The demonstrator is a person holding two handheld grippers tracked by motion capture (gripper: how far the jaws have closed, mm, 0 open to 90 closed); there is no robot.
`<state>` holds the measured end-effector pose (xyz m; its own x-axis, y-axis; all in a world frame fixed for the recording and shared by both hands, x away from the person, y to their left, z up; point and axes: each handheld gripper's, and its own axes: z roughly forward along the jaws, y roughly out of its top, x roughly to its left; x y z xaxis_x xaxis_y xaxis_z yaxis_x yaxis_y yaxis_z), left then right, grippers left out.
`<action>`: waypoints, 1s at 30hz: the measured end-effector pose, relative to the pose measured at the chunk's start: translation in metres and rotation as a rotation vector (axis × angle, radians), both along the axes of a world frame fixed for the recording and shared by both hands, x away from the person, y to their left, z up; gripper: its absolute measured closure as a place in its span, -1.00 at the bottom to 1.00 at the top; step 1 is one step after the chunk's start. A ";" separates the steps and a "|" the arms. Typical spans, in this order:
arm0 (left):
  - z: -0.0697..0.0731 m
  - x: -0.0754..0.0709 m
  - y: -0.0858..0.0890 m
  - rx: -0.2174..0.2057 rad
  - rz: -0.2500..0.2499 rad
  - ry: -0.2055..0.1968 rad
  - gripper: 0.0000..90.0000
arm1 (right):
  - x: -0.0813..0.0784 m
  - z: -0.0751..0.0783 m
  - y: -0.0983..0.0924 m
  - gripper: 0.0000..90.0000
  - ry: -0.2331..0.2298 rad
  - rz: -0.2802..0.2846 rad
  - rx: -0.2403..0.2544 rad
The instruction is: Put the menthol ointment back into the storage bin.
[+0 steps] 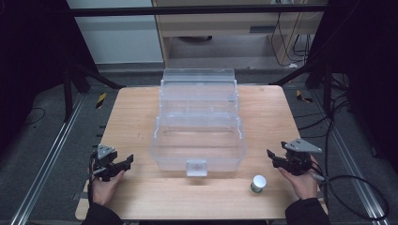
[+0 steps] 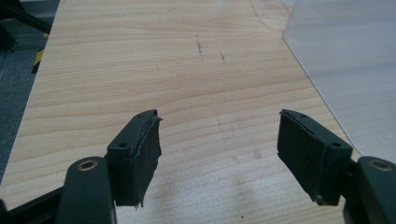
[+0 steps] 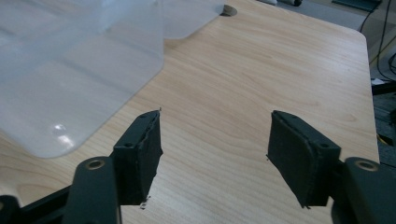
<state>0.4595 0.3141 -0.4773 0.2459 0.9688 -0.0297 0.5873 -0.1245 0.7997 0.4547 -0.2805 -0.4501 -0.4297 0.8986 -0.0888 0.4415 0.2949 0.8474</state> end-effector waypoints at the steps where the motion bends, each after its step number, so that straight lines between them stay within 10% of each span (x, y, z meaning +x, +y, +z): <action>1: 0.000 0.000 0.000 -0.001 0.002 0.000 -0.34 | 0.001 0.004 0.000 -0.26 -0.001 0.000 0.003; 9: 0.002 0.000 0.000 0.003 0.005 0.002 -0.32 | 0.006 0.034 0.009 -0.30 0.027 0.034 -0.005; 30: 0.001 0.000 0.000 0.018 0.007 0.009 -0.30 | 0.003 0.078 0.054 -0.35 0.183 0.348 -0.265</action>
